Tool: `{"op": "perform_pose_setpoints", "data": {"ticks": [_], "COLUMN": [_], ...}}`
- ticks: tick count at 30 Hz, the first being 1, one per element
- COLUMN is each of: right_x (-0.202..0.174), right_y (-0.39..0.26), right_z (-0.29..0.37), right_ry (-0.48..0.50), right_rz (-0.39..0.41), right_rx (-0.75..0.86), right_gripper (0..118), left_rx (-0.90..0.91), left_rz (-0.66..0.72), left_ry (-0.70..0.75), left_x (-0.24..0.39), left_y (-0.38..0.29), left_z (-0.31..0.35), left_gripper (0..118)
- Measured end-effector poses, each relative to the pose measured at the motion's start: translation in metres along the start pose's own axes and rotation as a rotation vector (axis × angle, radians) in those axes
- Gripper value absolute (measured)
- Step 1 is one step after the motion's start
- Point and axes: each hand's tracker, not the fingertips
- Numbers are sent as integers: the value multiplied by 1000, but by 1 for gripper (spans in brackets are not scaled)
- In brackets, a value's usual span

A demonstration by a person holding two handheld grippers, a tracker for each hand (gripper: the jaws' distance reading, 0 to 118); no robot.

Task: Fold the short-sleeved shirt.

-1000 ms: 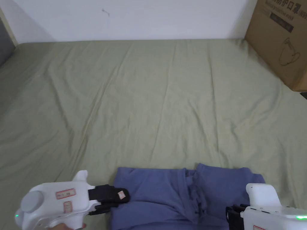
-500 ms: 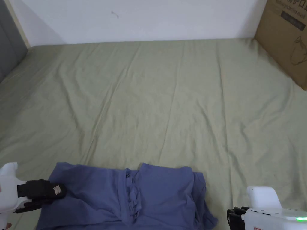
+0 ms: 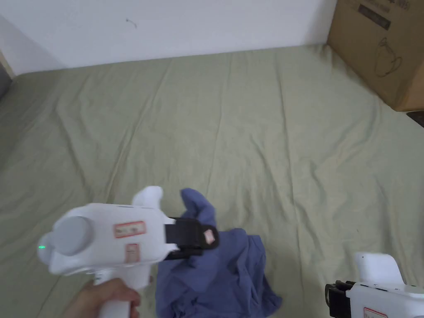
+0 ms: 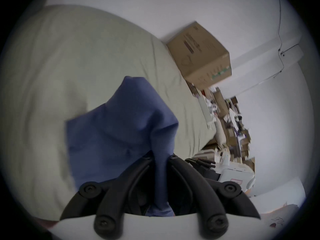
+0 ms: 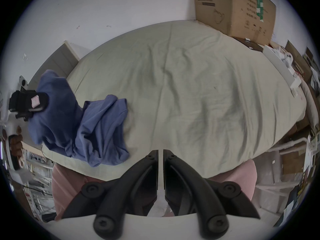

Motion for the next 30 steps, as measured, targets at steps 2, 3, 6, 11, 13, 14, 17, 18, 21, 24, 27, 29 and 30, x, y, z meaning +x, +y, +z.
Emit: {"op": "perform_pose_setpoints", "data": {"ticks": [2, 3, 6, 11, 13, 14, 17, 18, 21, 24, 27, 29, 30], "right_x": [10, 14, 21, 28, 27, 26, 22, 21, 18, 17, 18, 21, 23], "right_y": [-3, -5, -9, -11, -11, -11, -10, -10, -10, -10, -11, -12, -12], "right_z": [0, 0, 5, 7, 5, 4, 1, 0, -4, -5, -4, -2, -1], "right_ry": [2, 2, -15, -25, -29, -31, -28, -21, -7, -4, -2, -5, -6], "right_rz": [-33, -43, -59, -66, -54, -46, -35, -33, -29, -23, -27, -36, -41], "right_rx": [-3, -6, -9, -10, -12, -13, -15, -16, -21, -25, -25, -23, -22], "right_gripper": [6, 6, 6, 6, 6, 6, 6, 6, 6, 6, 6, 6, 6], "left_rx": [-90, -134, -159, 16, 55, 62, 41, 32, 7, -47, -125, -179, -194], "left_rz": [-10, -13, 1, 68, 67, 52, 43, 51, 76, 54, 17, -8, -43], "left_ry": [-36, -52, 35, 83, 157, 205, 282, 258, 208, 191, 156, 147, 152], "left_x": [2, -4, -10, -16, -19, -21, -53, -56, -48, -50, -30, -18, -13], "left_y": [-8, -7, -14, -8, -7, -7, -15, -17, -22, -21, -28, -31, -31], "left_z": [-37, -55, -74, -51, -51, -51, -1, -4, -24, -46, -89, -109, -116], "left_gripper": [33, 71, 112, 26, 1, 0, 0, 0, 0, 0, 0, 0, 0]}}
